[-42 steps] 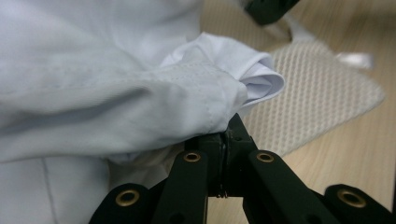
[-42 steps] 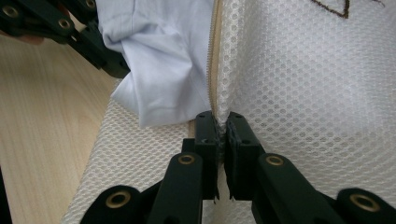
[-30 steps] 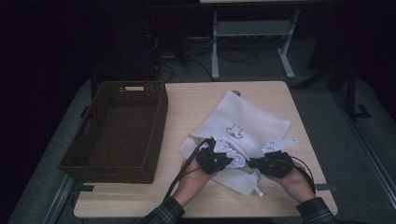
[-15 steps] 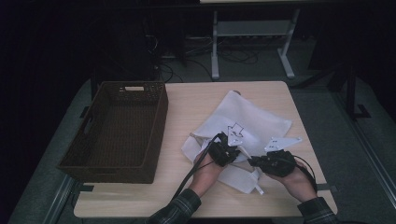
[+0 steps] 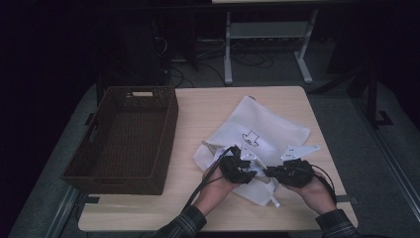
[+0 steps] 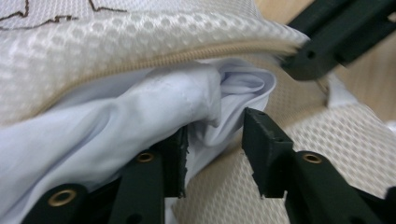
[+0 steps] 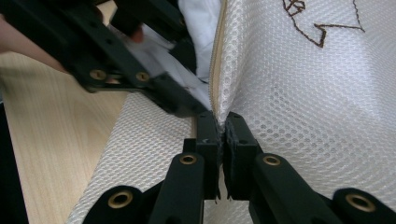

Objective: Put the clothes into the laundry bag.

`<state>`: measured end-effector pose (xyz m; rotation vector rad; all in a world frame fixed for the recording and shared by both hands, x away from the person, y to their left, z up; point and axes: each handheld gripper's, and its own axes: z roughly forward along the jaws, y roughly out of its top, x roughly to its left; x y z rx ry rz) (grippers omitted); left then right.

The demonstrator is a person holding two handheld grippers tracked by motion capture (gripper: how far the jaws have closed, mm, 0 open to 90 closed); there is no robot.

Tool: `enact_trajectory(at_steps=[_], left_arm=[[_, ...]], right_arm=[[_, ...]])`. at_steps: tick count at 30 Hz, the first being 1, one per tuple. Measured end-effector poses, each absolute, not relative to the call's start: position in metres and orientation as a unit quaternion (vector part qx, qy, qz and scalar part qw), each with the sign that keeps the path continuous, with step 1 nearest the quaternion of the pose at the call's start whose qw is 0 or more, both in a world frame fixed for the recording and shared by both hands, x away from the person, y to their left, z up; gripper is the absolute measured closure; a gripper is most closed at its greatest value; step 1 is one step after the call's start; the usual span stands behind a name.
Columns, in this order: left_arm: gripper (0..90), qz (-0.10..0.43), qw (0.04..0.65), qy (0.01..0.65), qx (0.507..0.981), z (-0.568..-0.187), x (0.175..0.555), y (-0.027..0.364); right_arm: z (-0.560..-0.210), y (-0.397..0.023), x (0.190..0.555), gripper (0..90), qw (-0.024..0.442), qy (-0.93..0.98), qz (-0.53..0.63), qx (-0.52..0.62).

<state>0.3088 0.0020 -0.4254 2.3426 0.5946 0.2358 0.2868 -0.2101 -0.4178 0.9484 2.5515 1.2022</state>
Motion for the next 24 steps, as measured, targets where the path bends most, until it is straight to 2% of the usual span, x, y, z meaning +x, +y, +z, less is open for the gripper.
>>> enact_trajectory(at_steps=[4,9,16,21,24], left_arm=[[54.0,0.082,0.351,0.232,0.903,-0.418,0.305,0.015],[53.6,0.075,0.364,0.241,0.897,-0.406,0.3,0.035],[52.3,0.109,0.366,0.26,0.887,-0.39,0.299,0.067],[50.5,0.118,0.366,0.277,0.881,-0.392,0.312,0.074],[52.8,0.12,0.363,0.282,0.88,-0.397,0.321,0.072]], right_arm=[[-0.419,-0.21,0.287,84.4,0.082,0.855,0.402,0.316],[-0.419,-0.21,0.287,84.4,0.082,0.856,0.401,0.316],[-0.419,-0.209,0.287,84.4,0.083,0.857,0.399,0.316],[-0.42,-0.208,0.288,84.4,0.083,0.858,0.399,0.314],[-0.42,-0.208,0.287,84.4,0.082,0.858,0.398,0.314]])
